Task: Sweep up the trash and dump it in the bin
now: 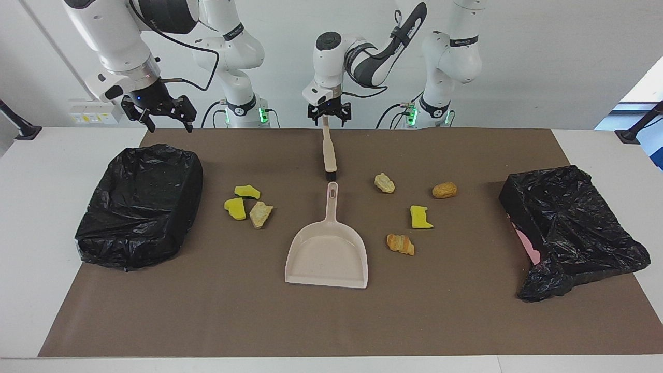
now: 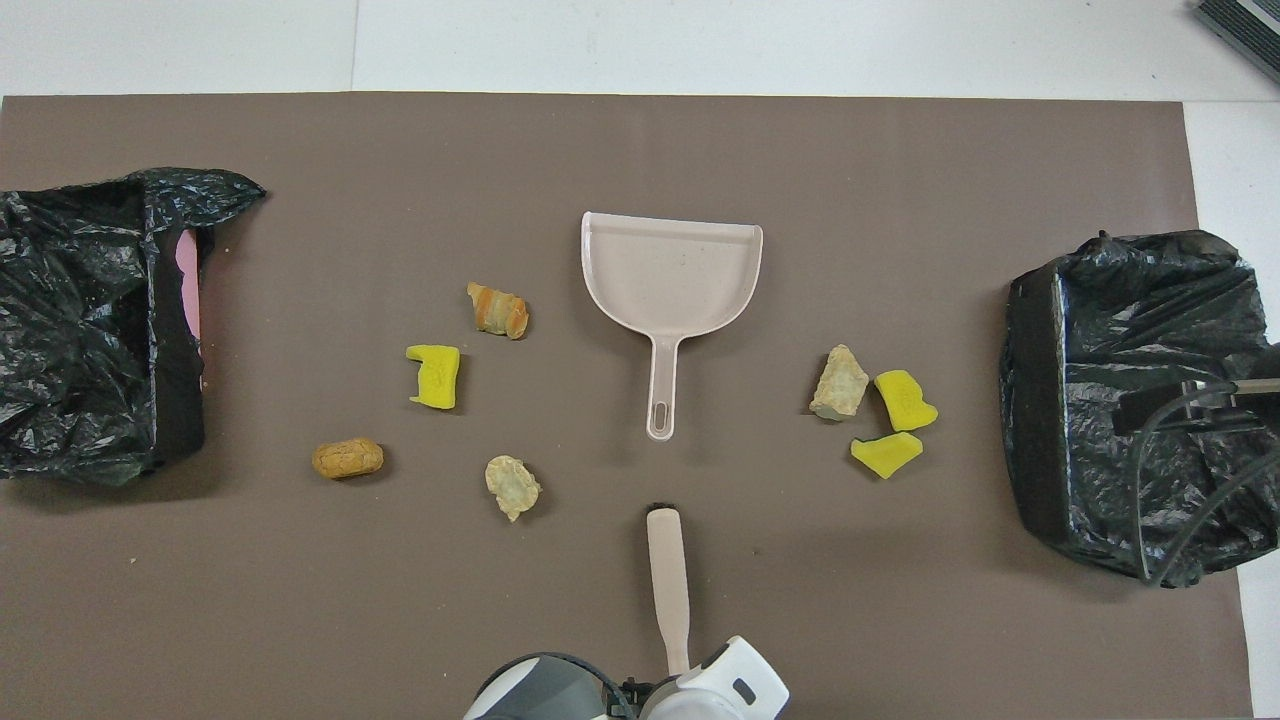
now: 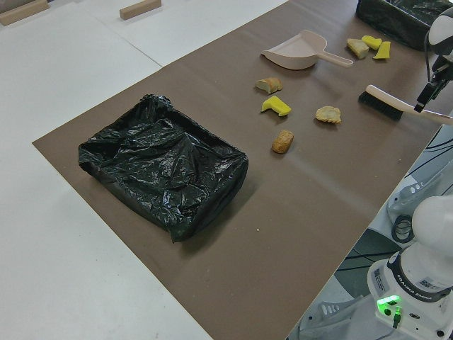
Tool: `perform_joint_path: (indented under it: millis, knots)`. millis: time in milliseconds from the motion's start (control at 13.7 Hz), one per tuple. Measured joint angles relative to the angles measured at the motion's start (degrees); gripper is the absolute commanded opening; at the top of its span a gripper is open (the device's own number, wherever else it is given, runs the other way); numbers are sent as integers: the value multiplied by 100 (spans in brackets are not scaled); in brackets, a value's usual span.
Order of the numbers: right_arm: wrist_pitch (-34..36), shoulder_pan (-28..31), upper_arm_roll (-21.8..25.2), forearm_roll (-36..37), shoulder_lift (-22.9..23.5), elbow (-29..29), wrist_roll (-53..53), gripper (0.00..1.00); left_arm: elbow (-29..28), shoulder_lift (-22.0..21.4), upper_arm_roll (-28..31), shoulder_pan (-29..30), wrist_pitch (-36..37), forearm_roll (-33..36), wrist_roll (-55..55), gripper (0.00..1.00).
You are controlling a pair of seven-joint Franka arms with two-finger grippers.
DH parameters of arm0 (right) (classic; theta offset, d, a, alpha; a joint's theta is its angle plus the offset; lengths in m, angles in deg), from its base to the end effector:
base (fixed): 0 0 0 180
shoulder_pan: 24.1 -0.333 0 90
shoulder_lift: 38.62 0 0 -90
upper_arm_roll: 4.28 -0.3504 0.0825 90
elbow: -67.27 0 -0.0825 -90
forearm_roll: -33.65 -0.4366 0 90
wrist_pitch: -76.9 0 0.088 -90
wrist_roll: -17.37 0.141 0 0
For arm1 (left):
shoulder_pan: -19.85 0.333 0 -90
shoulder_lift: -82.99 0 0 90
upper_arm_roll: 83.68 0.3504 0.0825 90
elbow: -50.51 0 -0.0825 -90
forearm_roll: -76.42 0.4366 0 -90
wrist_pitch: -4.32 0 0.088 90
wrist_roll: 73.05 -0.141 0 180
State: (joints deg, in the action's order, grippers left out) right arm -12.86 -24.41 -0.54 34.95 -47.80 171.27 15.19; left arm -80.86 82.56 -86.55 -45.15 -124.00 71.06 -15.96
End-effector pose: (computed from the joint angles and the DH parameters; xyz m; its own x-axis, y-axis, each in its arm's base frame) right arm 0.5415 -0.0379 0.5892 0.9958 -0.0199 -0.0889 -0.0192 -0.9998 0.0088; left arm 0.2006 -0.5072 0.3155 0.9882 -0.1275 -0.0849 -0.1282 -0.9918 -0.0019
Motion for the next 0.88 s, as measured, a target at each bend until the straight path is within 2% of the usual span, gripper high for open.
perform_joint_path:
  millis: [220,366,513,586,879]
  knots:
    - [0,0,0,0,-4,12,0,100,1,188,-2,-102,-137,0,127,100]
    - [0,0,0,0,-5,19,0,100,22,187,41,-101,-151,0,131,60]
    - [0,0,0,0,-6,24,0,100,54,177,90,-99,-163,0,132,15]
    - [0,0,0,0,-7,25,0,100,58,171,96,-98,-162,0,132,3]
    - [0,0,0,0,-10,30,0,100,59,157,98,-94,-140,-25,200,0]
